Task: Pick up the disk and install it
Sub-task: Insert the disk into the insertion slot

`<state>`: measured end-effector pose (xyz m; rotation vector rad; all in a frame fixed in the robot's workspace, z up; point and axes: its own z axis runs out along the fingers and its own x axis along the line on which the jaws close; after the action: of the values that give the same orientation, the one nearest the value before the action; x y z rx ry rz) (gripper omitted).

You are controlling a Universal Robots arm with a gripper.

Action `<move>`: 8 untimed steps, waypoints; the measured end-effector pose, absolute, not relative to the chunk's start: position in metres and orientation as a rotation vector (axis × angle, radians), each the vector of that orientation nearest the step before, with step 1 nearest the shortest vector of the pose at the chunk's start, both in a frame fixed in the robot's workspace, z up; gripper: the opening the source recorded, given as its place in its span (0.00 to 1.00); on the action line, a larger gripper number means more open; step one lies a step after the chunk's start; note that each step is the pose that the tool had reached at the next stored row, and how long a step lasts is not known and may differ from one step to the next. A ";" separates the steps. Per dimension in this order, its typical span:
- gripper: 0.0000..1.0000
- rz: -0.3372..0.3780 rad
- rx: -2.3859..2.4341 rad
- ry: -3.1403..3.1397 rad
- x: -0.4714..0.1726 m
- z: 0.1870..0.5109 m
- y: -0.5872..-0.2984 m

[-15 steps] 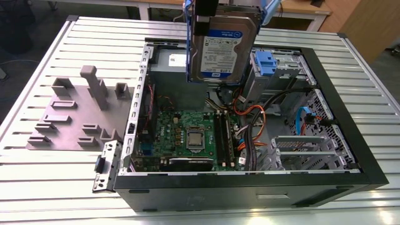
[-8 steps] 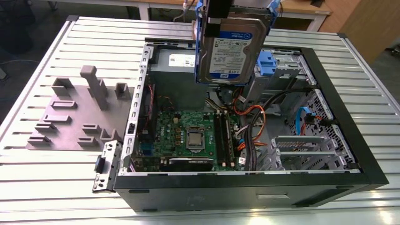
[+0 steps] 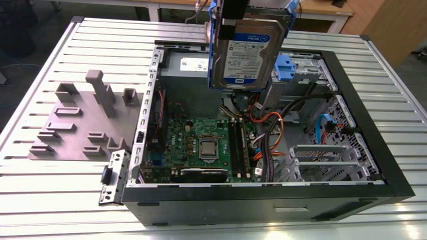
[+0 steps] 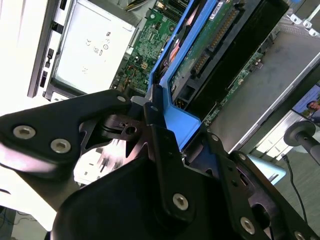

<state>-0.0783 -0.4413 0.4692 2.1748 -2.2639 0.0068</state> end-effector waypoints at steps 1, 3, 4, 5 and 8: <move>0.37 0.007 2.175 -2.264 -0.078 0.469 -0.441; 0.37 0.007 2.175 -2.264 -0.078 0.469 -0.441; 0.37 0.007 2.175 -2.264 -0.078 0.469 -0.442; 0.37 0.007 2.175 -2.264 -0.078 0.469 -0.442; 0.37 0.007 2.175 -2.264 -0.078 0.469 -0.443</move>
<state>-0.0783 -0.4429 0.4692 2.1748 -2.2639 0.0069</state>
